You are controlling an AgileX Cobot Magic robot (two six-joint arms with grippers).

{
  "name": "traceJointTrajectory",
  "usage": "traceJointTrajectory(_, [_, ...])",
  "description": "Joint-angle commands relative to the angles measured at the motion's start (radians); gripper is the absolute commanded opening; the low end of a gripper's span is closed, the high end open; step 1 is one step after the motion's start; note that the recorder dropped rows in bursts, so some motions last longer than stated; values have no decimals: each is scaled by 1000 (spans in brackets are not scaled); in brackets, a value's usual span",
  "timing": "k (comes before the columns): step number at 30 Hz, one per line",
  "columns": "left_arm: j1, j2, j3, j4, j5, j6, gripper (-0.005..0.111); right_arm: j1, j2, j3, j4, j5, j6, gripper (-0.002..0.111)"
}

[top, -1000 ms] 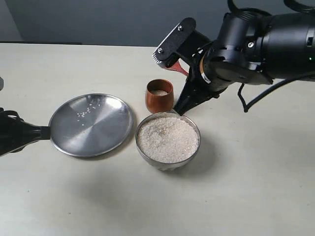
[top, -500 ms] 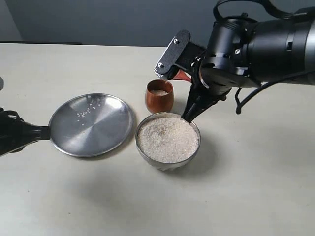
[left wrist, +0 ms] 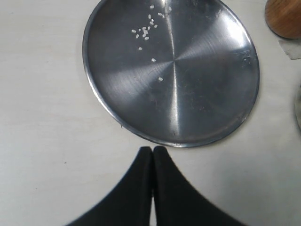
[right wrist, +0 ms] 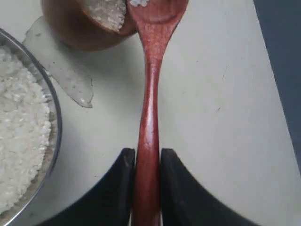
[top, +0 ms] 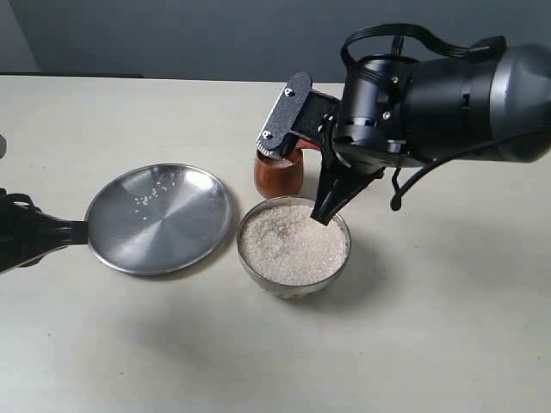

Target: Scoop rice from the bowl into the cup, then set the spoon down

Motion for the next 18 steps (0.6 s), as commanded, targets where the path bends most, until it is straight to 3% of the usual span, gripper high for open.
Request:
traceJointTrajectory(1, [-3, 4, -5, -3, -8, 3, 0, 9, 1, -6, -43, 0, 0, -1])
traceJointTrajectory(18, [-3, 4, -5, -3, -8, 3, 0, 11, 38, -6, -120, 64, -53, -1])
